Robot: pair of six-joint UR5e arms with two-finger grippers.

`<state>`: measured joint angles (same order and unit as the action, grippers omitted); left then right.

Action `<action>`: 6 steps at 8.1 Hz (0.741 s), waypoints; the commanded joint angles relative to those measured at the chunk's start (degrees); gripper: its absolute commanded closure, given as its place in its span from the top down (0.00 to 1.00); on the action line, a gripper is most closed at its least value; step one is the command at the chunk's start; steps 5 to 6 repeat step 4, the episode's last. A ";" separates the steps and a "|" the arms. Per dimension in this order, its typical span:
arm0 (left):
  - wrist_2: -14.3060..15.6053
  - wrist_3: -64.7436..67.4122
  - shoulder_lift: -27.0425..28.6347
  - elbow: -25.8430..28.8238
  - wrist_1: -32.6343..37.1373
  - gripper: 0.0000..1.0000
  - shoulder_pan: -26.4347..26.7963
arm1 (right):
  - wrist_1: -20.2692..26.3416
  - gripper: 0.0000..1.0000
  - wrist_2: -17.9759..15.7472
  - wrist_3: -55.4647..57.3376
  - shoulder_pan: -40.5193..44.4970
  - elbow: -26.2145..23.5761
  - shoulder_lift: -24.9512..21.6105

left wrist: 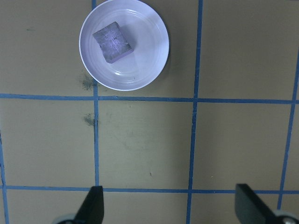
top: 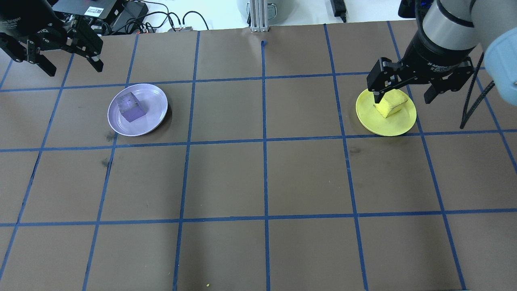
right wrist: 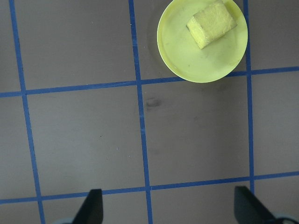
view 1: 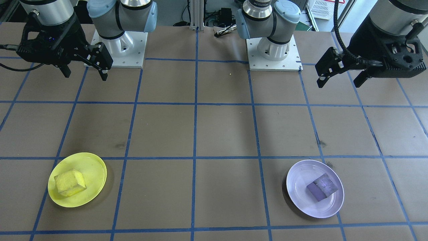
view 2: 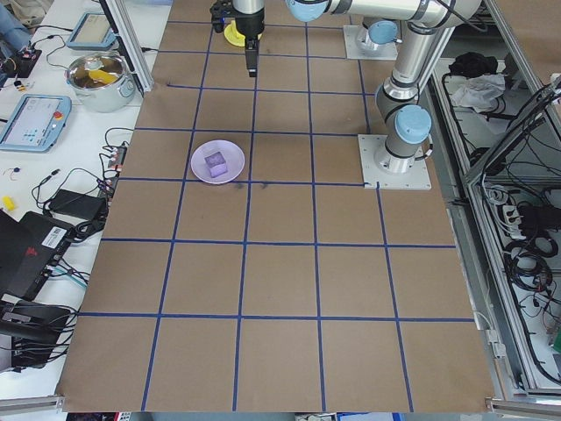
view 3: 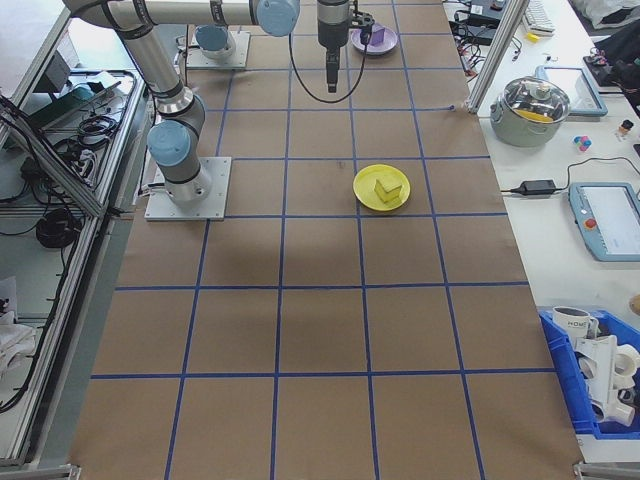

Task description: Sort blocks by color into plates

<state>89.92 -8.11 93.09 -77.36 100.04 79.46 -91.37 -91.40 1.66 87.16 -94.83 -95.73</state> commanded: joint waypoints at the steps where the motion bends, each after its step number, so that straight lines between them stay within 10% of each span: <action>1: 0.00 -0.07 0.16 0.02 -0.02 1.00 -0.01 | 2.16 1.00 -0.01 -0.08 0.02 0.00 -0.86; 6: 0.00 -0.07 -0.10 -0.07 0.07 1.00 -0.01 | 2.42 1.00 -0.09 0.18 0.02 -0.27 -0.34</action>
